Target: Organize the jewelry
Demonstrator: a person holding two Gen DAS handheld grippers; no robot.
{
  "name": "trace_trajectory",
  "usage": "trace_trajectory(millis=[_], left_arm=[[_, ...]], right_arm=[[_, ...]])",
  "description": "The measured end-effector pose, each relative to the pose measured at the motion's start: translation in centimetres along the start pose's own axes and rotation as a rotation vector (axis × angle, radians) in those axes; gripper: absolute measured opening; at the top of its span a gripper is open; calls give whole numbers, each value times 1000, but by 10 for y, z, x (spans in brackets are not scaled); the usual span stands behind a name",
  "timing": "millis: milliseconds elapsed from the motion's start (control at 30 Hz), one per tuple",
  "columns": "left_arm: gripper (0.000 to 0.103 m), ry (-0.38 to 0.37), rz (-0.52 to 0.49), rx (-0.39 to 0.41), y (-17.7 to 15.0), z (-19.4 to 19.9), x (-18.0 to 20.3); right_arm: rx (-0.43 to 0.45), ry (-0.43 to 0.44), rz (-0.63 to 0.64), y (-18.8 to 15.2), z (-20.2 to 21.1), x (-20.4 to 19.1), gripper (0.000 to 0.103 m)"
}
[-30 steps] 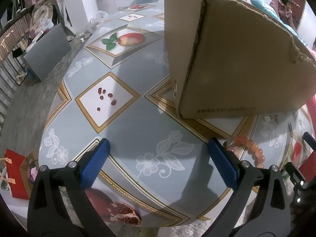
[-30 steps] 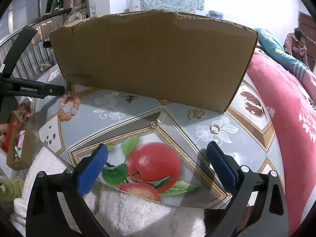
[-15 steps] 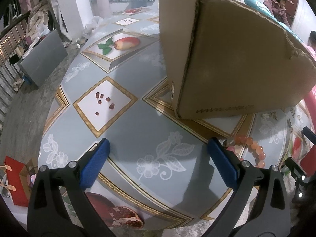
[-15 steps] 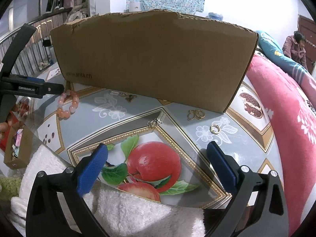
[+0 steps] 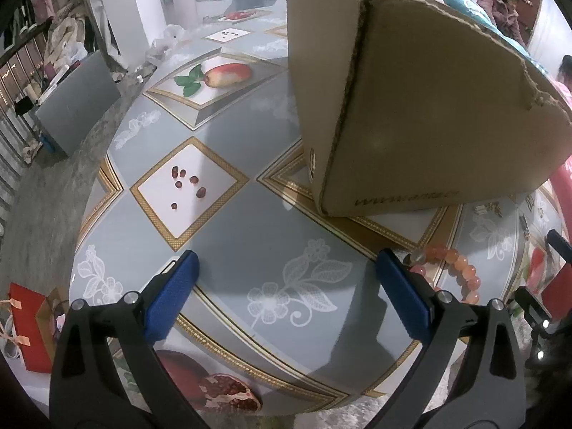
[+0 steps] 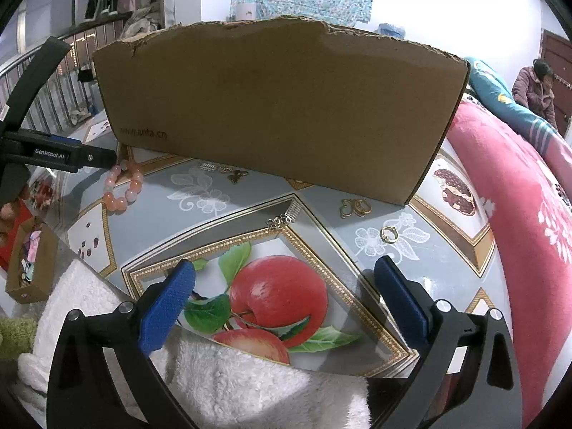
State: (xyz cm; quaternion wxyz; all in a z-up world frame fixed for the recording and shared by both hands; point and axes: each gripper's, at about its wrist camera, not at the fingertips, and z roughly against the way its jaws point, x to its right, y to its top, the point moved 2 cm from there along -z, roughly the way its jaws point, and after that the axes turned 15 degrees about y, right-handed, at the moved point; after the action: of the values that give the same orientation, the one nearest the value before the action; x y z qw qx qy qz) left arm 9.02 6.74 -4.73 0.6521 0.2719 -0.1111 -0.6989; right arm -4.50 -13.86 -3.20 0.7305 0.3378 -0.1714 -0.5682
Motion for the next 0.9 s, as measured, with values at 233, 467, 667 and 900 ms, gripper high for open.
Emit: trace_trajectory(millis=[233,467,667,900], left_arm=[[96,6,10,-25,4,-2,1],[96,-1,0,-16,2,-1,0],[96,2,2,3,0,0,1],[96,1,-2,-8,2,1,1]], right_arm=[[-1,-1,0,0,0,0,97],[-2,0,0,0,-1,-1,97],[-2,-1,0,0,-1,-1,97],[-3,0,0,0,-1,-1,97]])
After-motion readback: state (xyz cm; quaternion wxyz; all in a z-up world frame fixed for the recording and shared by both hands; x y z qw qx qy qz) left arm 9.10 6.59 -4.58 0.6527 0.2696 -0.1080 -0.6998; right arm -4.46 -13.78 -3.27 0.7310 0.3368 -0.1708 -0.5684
